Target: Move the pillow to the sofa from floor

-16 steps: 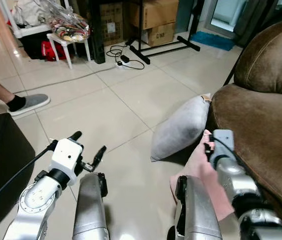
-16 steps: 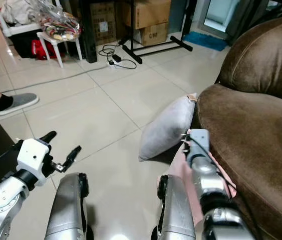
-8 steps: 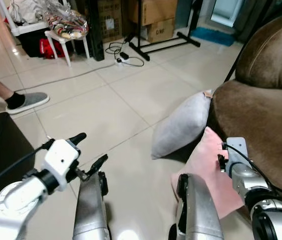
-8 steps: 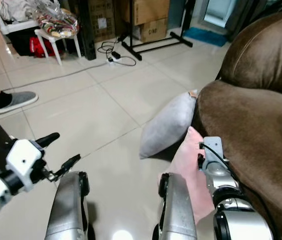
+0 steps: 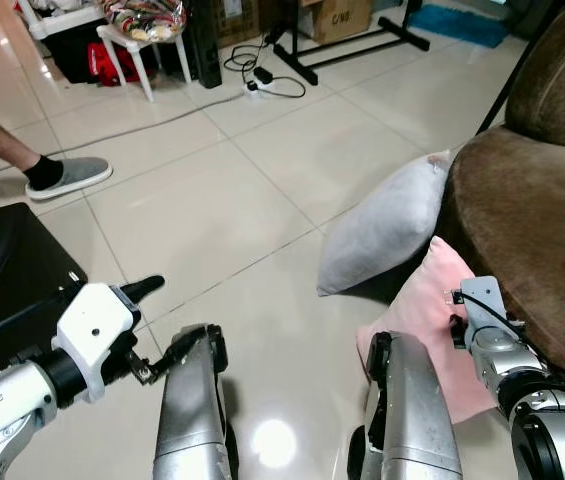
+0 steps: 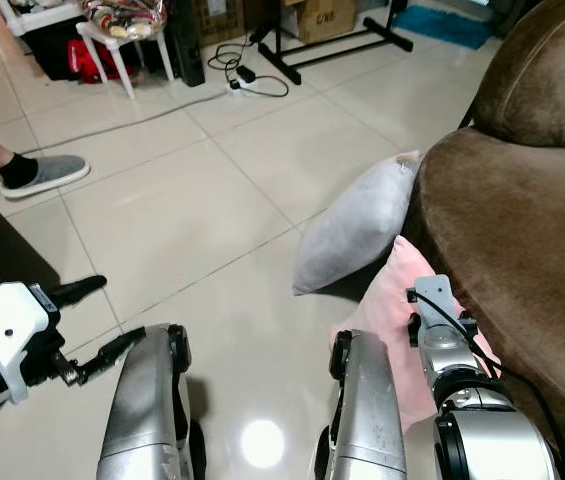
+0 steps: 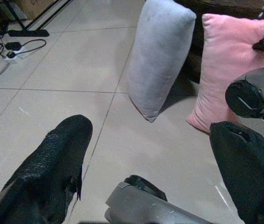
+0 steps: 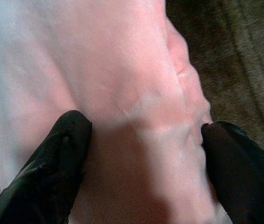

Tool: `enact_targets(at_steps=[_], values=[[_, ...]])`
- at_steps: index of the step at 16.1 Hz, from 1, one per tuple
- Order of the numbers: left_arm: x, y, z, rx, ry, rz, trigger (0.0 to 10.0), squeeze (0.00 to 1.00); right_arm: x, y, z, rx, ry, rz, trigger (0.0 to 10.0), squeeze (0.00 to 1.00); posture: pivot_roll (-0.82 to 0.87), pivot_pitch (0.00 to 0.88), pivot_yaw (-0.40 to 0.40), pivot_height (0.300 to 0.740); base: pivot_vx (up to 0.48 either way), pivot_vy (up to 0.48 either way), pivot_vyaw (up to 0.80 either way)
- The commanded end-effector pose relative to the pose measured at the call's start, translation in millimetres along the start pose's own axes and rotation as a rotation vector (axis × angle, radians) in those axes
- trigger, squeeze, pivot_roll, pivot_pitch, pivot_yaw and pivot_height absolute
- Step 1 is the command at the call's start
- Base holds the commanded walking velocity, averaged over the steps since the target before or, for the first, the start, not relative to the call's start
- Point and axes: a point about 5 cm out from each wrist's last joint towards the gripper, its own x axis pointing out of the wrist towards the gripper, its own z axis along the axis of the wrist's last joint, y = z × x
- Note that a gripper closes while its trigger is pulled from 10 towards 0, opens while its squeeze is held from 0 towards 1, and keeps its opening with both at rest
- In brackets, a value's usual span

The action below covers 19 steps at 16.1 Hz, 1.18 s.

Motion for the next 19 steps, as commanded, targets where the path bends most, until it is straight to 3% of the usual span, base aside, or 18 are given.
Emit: enact_targets(at_steps=[1,2,4,19], values=[[-3.3,-0.6,2.5,0.006,0.005,-0.013,10.0,0.0,-0.2,0.7,-9.0,-0.022,0.039,0.009,8.3,0.0,0.26,0.156,0.047,0.447,0.0,0.0,0.0],[-4.3,-5.2,3.1,-0.018,0.015,-0.051,10.0,0.0,-0.4,3.0,-7.9,-0.016,0.035,0.021,0.0,0.0,0.26,0.153,0.05,0.447,0.0,0.0,0.0],[-6.4,-15.8,3.8,-0.064,0.039,-0.153,10.0,0.0,-1.1,9.2,-3.2,0.0,0.017,0.049,0.0,0.0,0.26,0.145,0.052,0.447,0.0,0.0,0.0],[6.1,-15.9,3.0,-0.067,0.041,-0.185,10.0,0.0,-3.7,26.1,3.2,0.012,0.005,0.132,0.0,0.0,0.25,0.08,0.024,0.447,0.0,0.0,0.0]])
